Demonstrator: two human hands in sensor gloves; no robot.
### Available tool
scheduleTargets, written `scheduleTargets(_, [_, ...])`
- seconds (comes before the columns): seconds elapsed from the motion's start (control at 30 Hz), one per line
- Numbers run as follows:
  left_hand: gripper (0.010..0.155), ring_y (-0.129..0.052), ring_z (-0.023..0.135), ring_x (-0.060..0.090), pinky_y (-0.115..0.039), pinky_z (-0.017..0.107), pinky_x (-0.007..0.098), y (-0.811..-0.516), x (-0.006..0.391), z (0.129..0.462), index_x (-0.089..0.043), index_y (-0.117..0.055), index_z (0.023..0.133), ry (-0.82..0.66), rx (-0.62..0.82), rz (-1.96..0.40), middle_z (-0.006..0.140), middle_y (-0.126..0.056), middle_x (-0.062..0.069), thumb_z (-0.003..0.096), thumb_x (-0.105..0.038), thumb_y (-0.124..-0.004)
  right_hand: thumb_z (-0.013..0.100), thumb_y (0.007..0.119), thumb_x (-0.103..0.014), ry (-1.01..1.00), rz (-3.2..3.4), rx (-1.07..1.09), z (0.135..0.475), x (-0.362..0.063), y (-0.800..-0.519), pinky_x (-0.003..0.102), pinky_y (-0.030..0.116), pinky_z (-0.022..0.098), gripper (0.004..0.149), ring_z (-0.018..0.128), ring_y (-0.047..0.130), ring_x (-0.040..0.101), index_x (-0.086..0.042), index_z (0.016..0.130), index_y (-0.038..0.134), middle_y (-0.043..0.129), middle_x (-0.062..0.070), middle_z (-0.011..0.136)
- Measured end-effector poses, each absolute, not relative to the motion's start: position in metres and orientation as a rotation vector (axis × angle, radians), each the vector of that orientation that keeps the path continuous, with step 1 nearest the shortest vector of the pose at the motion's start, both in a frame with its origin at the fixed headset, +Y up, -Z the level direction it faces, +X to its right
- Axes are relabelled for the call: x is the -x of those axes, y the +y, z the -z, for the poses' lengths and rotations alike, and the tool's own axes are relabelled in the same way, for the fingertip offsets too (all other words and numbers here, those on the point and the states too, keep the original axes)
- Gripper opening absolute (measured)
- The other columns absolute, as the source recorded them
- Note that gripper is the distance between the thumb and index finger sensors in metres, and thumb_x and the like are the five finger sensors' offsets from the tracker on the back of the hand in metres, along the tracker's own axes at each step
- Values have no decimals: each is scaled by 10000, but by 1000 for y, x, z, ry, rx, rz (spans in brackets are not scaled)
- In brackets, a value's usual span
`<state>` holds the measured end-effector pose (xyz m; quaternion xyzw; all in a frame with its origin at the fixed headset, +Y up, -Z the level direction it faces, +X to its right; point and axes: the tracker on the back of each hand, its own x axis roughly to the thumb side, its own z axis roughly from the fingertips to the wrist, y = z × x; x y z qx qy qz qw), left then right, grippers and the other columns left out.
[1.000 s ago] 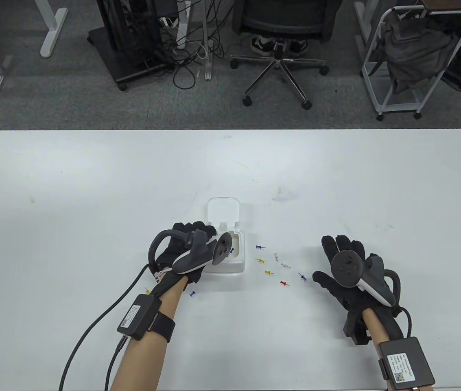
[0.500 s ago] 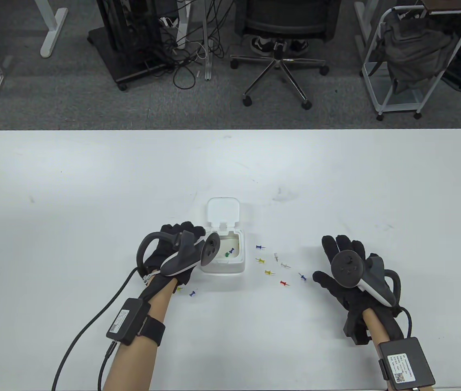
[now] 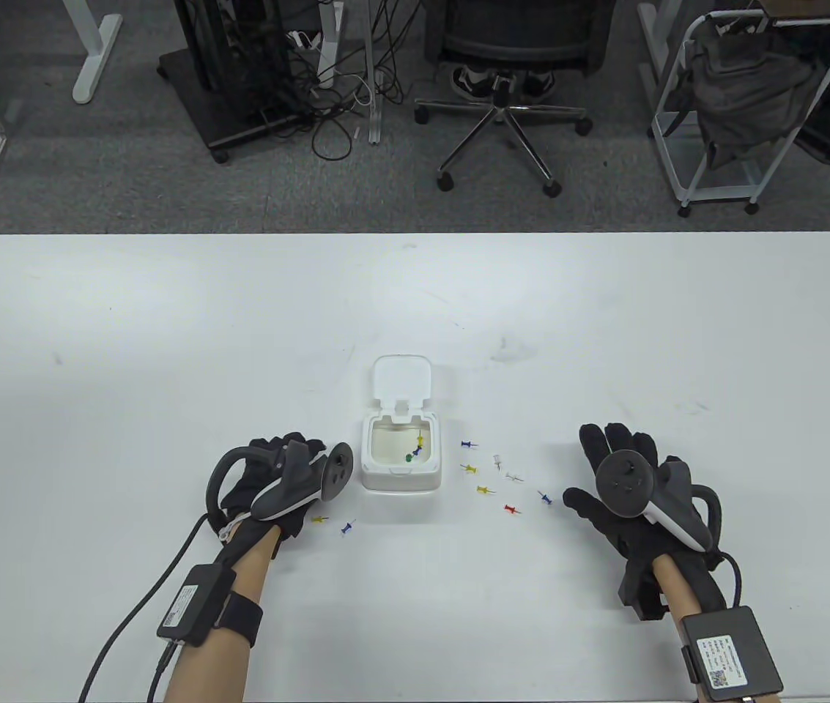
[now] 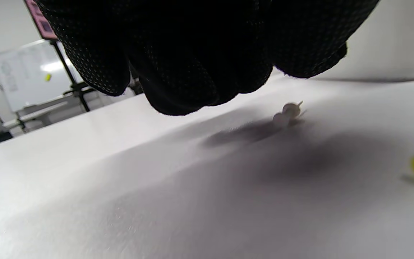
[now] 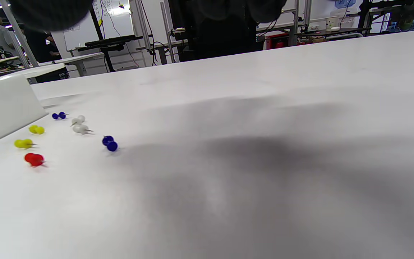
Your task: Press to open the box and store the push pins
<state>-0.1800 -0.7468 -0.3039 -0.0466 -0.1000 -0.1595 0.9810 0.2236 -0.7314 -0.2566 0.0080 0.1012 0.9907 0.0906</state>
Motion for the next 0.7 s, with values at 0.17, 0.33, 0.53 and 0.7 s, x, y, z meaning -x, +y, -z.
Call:
scheduleTargets(0.17, [477,-1027,637,110,-817,714,466,-756,179,305,-325,-810,895,-205,116,345,892,-926,-76,451,-495,-772,433,599,-590,301,-2946,-24,257,-224,-731,788,293,699,806,1091,304,535,-302,1048,167,238,180,1224])
scheduleTargets(0.33, [436,-1026,610,95,-828,707,457,-763,174,303,-342,-806,865,-218,81,393,859,-932,-104,453,-480,-769,433,600,-589,301,-2946,-25,257,-224,-731,788,294,699,804,1090,303,536,-302,1048,168,239,180,1224])
scheduleTargets(0.53, [411,-1024,566,101,-834,699,467,-764,169,303,-324,-802,836,-229,94,416,824,-936,-94,454,-465,-745,440,601,-581,294,-2944,-27,257,-224,-731,787,294,699,796,1089,305,536,-303,1047,168,240,180,1223])
scheduleTargets(0.7, [411,-1014,584,109,-817,709,478,-765,169,303,-318,-788,845,-220,112,406,836,-921,-90,463,-459,-736,438,601,-584,294,-2945,-29,257,-223,-731,788,295,698,801,1089,305,536,-300,1049,167,240,181,1223])
